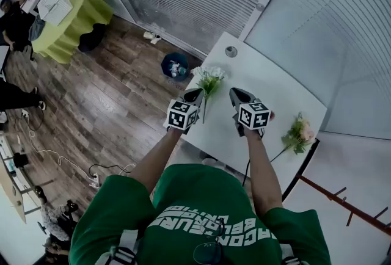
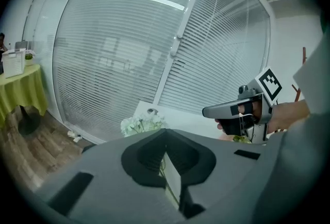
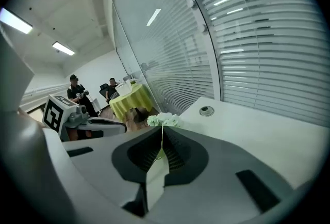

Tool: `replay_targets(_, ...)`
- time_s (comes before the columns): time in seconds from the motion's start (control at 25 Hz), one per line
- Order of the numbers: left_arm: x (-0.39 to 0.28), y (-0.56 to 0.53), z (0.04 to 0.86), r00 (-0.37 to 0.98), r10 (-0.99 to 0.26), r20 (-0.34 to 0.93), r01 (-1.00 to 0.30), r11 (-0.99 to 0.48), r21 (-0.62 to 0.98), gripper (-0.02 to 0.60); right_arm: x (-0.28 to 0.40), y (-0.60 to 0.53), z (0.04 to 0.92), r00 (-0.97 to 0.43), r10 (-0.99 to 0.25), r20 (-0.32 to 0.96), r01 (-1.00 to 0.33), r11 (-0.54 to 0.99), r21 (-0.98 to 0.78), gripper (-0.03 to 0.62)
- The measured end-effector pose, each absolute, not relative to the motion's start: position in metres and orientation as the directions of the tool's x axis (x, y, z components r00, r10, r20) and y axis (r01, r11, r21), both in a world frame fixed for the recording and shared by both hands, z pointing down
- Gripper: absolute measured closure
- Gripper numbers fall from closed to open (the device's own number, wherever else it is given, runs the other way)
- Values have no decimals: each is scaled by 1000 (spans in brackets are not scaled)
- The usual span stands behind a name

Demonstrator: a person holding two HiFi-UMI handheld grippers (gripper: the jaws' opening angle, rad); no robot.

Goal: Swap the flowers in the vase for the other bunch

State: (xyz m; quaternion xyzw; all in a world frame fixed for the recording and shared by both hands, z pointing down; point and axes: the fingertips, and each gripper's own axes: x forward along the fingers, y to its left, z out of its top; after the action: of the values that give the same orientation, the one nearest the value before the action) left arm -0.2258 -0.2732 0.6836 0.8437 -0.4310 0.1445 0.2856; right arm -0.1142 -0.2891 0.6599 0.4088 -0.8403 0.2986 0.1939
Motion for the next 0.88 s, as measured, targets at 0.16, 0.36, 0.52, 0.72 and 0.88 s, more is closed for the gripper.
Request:
replay_targets(0.16,-232,-285,704,584,-619,525,-811,-450,374,574,-119,-303,684,-574,-559,598,-816,451,-362,577)
replay_targets(0.36,-233,-298,730,593,-575,563,-805,-428,411,572,-124,-316,716,-566,-535,628,-824,401,-401,576)
replay_targets(0.52,-225,-307,751,603,-523,602,-797,-431,423,546,-129,-323,737,-565,-513,646,-825,372,-425,576)
replay_targets(0.72,-222,-314,772,603,-464,649,-795,-416,441,485,-138,-331,763,-571,-464,677,-821,326,-470,567)
replay_targets(0.88,-221,-317,788,606,-417,677,-791,-406,458,483,-142,-333,785,-586,-419,694,-810,275,-518,489)
